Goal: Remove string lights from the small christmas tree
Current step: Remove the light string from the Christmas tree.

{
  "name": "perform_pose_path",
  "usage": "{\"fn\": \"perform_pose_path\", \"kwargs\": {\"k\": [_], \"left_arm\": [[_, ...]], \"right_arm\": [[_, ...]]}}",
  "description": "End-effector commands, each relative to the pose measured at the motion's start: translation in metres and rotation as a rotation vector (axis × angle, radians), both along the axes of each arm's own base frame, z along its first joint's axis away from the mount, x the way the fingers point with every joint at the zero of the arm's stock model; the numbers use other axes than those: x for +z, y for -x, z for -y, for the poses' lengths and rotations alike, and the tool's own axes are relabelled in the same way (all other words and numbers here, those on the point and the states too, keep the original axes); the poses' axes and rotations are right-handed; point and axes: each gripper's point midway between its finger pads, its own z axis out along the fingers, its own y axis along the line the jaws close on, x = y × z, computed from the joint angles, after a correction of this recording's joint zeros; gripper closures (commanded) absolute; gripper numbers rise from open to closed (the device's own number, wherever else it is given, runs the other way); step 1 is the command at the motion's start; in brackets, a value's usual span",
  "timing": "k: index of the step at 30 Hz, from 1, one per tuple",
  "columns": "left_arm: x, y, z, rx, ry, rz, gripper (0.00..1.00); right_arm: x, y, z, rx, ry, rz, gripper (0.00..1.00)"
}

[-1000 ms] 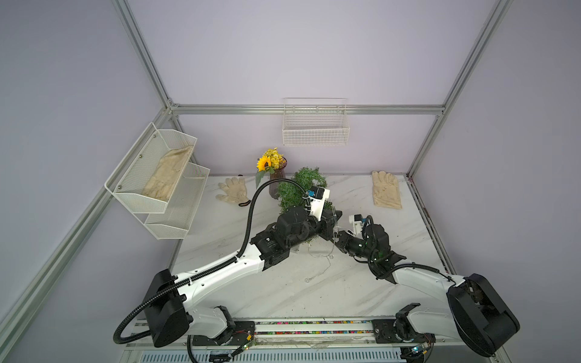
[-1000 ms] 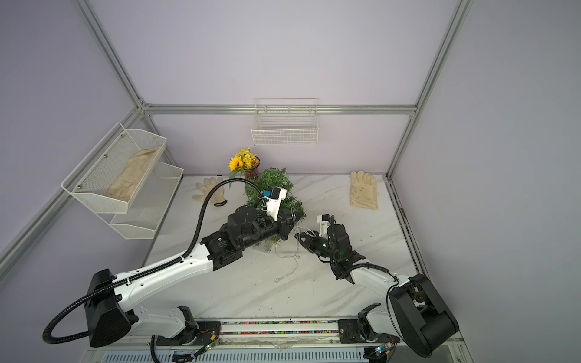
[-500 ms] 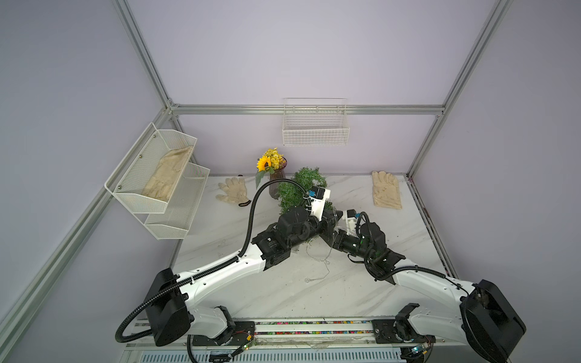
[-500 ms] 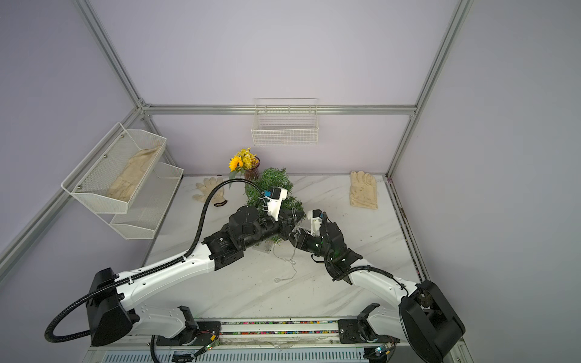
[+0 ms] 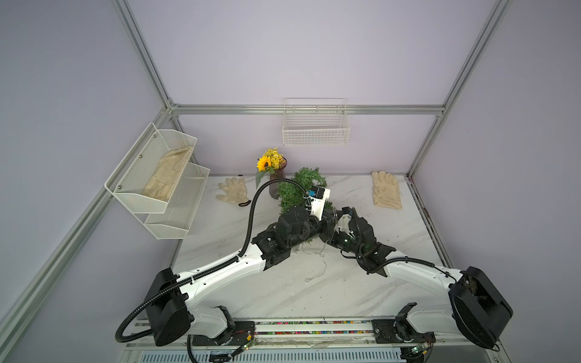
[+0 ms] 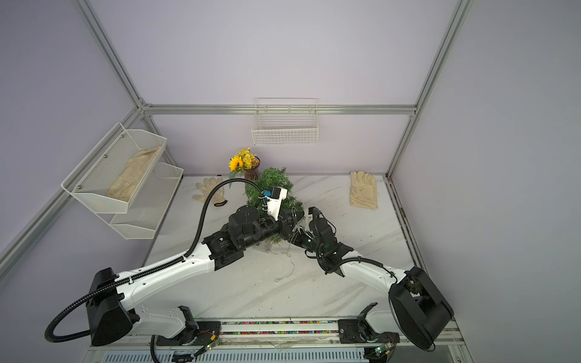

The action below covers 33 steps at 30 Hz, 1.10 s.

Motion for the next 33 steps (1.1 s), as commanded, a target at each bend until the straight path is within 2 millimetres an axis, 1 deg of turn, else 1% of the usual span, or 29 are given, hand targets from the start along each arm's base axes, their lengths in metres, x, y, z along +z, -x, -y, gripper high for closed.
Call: {"fn": "perform_pose_path", "kwargs": {"k": [1,3,6,11,14,18,22,24,27,33], "left_arm": [[0.072,0.005,0.001,-0.018,0.138,0.1,1.0],[0.071,0.005,0.001,-0.017,0.134,0.102,1.0],[0.071,0.005,0.0,-0.013,0.131,0.108,1.0],[0.069,0.004,-0.001,-0.006,0.123,0.109,1.0],[0.066,0.004,-0.001,-0.004,0.118,0.105,1.0],[0.065,0.004,-0.001,-0.003,0.116,0.104,1.0],[0.064,0.004,-0.002,-0.001,0.114,0.104,1.0],[0.063,0.004,-0.003,0.002,0.111,0.105,1.0],[0.063,0.004,-0.004,0.005,0.11,0.108,1.0],[0.063,0.004,-0.004,0.003,0.107,0.111,1.0]], "right_arm": [[-0.006,-0.007,0.012,-0.09,0.042,-0.031,0.58],[-0.01,-0.008,0.018,-0.123,0.055,-0.045,0.65],[-0.013,-0.007,0.025,-0.155,0.065,-0.054,0.71],[-0.018,-0.006,0.033,-0.196,0.074,-0.072,0.76],[-0.018,-0.006,0.033,-0.198,0.075,-0.069,0.78],[-0.017,-0.008,0.032,-0.198,0.078,-0.064,0.89],[-0.016,-0.009,0.033,-0.203,0.08,-0.061,0.98],[-0.015,-0.009,0.036,-0.214,0.083,-0.059,1.0],[-0.013,-0.007,0.041,-0.231,0.093,-0.058,1.0],[-0.015,-0.003,0.059,-0.265,0.126,-0.061,1.0]]}}
